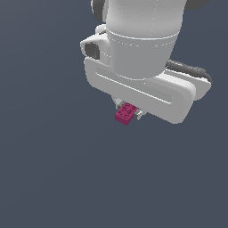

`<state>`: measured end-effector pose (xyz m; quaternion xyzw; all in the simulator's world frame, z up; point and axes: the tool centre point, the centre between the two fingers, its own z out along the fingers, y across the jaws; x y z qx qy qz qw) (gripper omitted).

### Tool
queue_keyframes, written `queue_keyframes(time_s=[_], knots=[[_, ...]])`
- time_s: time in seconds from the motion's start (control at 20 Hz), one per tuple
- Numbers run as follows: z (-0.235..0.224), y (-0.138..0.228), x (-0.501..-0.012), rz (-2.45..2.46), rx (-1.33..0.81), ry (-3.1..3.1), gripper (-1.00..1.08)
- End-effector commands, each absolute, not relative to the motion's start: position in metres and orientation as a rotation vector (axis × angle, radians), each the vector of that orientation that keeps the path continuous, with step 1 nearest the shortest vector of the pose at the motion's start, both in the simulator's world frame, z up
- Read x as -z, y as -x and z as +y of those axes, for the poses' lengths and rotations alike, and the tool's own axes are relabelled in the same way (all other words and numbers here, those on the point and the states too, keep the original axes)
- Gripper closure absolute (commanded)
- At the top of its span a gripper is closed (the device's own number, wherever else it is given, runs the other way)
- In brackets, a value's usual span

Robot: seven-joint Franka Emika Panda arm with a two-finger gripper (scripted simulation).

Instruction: Pick up the object and move it to a goal position.

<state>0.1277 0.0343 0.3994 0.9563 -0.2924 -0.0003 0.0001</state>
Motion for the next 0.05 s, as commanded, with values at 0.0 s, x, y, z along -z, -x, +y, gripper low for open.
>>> queue_keyframes(time_s=[0.0], knots=[[0.0344, -0.128, -0.4002, -0.919, 0.0, -3.004, 1.08]])
